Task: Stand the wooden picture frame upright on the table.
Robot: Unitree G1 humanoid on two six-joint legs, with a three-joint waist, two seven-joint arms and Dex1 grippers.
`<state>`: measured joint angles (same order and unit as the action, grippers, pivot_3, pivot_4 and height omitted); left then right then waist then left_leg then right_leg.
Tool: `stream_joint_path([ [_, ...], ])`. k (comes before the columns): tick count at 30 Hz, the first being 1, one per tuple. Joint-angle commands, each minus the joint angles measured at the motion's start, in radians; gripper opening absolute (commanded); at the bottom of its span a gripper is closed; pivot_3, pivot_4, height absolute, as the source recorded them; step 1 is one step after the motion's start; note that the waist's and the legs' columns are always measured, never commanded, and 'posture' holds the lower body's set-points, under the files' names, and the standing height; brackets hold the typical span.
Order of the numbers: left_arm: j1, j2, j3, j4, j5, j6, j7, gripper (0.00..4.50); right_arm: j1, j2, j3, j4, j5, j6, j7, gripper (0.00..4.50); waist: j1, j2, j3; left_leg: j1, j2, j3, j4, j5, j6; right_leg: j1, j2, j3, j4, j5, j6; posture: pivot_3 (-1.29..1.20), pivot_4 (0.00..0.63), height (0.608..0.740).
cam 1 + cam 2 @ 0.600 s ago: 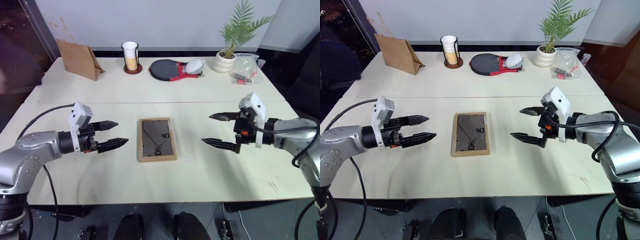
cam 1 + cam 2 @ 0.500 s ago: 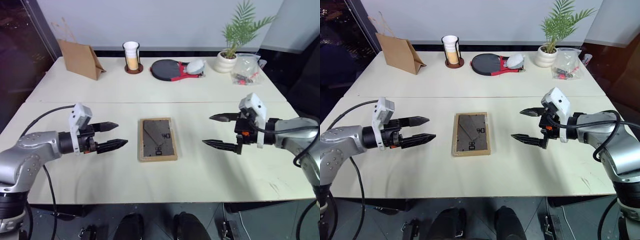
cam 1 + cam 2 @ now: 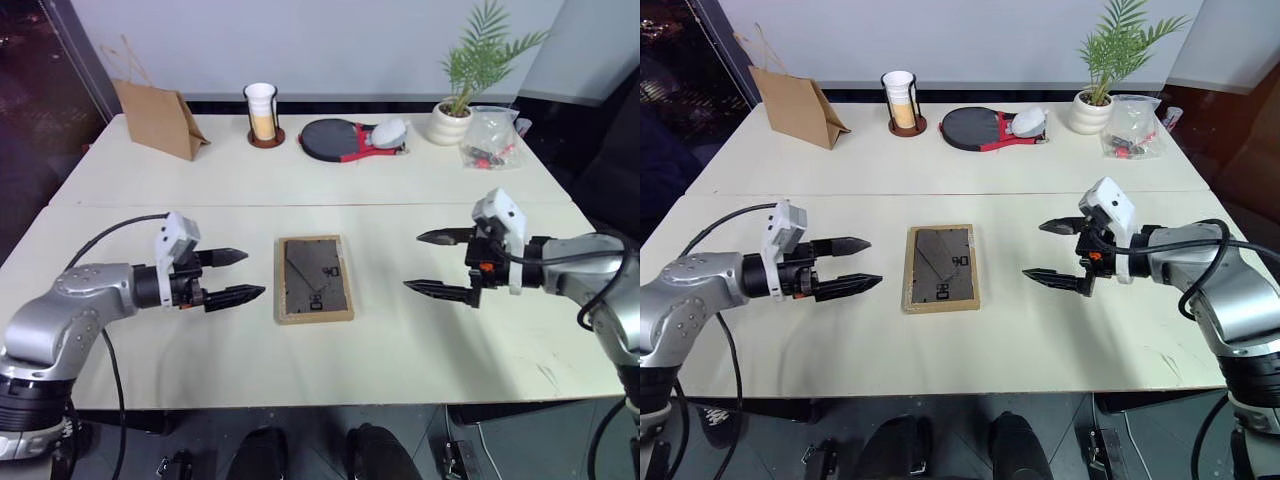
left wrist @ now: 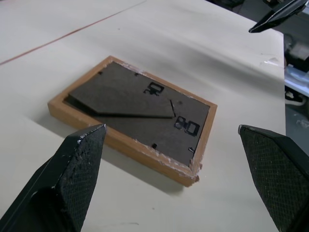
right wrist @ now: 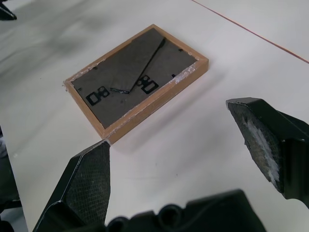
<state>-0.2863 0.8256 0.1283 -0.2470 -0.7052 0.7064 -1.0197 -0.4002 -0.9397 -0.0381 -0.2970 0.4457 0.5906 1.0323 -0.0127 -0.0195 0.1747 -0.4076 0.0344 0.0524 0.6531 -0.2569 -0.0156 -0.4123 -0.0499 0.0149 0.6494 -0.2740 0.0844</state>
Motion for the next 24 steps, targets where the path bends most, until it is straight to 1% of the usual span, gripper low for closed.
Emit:
stream_joint_path([
  [1, 0.012, 0.003, 0.031, -0.024, 0.006, -0.023, 0.005, 4.50, 0.002, 0.007, -0.012, -0.017, -0.005, -0.017, -0.010, 4.46, 0.000, 0.000, 0.000, 0.000, 0.000, 0.000, 0.000, 0.000, 0.000, 0.000, 0.000, 0.000, 0.000, 0.000, 0.000, 0.00, 0.150, 0.740],
  [11, 0.031, 0.001, 0.039, -0.003, 0.023, -0.047, 0.007, 4.50, -0.018, 0.041, 0.001, -0.029, -0.007, 0.018, -0.054, 4.46, 0.000, 0.000, 0.000, 0.000, 0.000, 0.000, 0.000, 0.000, 0.000, 0.000, 0.000, 0.000, 0.000, 0.000, 0.000, 0.00, 0.150, 0.740],
  [12, 0.030, -0.001, 0.042, -0.001, 0.021, -0.050, 0.006, 4.26, -0.022, 0.048, 0.001, -0.026, -0.003, 0.020, -0.057, 4.24, 0.000, 0.000, 0.000, 0.000, 0.000, 0.000, 0.000, 0.000, 0.000, 0.000, 0.000, 0.000, 0.000, 0.000, 0.000, 0.00, 0.150, 0.740],
  [14, 0.029, -0.002, 0.045, 0.005, 0.021, -0.049, 0.010, 3.64, -0.035, 0.061, 0.005, -0.014, -0.008, 0.033, -0.076, 3.62, -0.001, 0.000, 0.000, 0.000, 0.000, 0.000, 0.000, 0.000, 0.000, 0.000, 0.000, 0.000, 0.000, 0.000, 0.000, 0.00, 0.150, 0.740],
  [18, 0.039, -0.009, 0.030, 0.011, 0.046, -0.067, 0.026, 1.60, -0.044, 0.087, 0.047, 0.018, -0.059, 0.030, -0.118, 1.53, 0.000, 0.000, 0.000, 0.000, 0.000, 0.000, 0.000, 0.000, 0.000, 0.000, 0.000, 0.000, 0.000, 0.000, 0.000, 0.00, 0.150, 0.740],
  [21, 0.032, -0.032, -0.011, 0.019, 0.096, -0.085, 0.062, 0.08, -0.050, 0.136, 0.089, 0.046, -0.095, 0.020, -0.155, 0.02, 0.000, 0.000, 0.000, 0.000, 0.000, 0.000, 0.000, 0.000, 0.000, 0.000, 0.000, 0.000, 0.000, 0.000, 0.000, 0.00, 0.150, 0.740],
  [24, -0.002, -0.093, -0.068, 0.067, 0.192, -0.133, 0.141, 0.03, -0.072, 0.211, 0.151, 0.105, -0.158, 0.014, -0.217, 0.01, 0.000, 0.000, 0.000, 0.000, -0.001, 0.000, 0.001, 0.000, 0.000, 0.000, 0.000, 0.000, 0.000, 0.000, 0.000, 0.00, 0.150, 0.740],
])
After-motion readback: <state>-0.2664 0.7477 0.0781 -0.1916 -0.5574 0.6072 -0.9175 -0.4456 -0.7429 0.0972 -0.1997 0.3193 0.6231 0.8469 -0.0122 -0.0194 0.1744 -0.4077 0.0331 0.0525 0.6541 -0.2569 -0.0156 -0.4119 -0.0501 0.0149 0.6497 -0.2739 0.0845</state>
